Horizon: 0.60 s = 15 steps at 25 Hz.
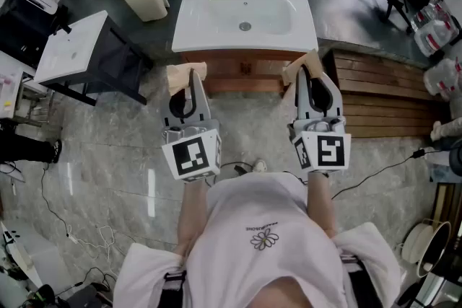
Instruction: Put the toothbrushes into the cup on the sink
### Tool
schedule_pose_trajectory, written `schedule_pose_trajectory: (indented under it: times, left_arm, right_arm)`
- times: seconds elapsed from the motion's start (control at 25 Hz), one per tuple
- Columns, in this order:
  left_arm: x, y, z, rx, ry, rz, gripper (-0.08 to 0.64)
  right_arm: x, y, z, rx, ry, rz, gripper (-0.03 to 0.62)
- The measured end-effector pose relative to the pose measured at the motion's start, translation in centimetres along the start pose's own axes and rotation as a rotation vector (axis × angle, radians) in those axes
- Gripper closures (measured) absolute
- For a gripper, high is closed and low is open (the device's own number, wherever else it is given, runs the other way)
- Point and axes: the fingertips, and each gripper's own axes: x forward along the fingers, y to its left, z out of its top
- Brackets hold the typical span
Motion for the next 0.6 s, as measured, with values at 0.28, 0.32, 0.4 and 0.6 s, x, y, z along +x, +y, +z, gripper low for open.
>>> schedule_pose_trajectory:
  times: [0.28,0.32,0.4,0.6]
  left_arm:
    - [1.9,-1.4,0.0,-0.011,-0.006,0.001,0.515]
    - [2.1,-1.6,-0.1,-0.015,-0.003,-0.003,0.515]
    - [2.5,-2.0,-0.3,-0.024,0.000,-0.006,0.515]
    - [2.8,-2.5,-1.0,-0.023,0.013,-0.001,0.515]
  right_arm:
    - [1.1,-1.7,-0.7,0.011,0.004,0.016,0.565]
    - [1.3,-1.9,-0.8,0.012,0.005,0.018,0.565]
    - [1.5,-2.3,-1.1,0.012,0.006,0.025,0.565]
    - [1.6,-2.3,-1.7,0.006,0.007,0.062,0.565]
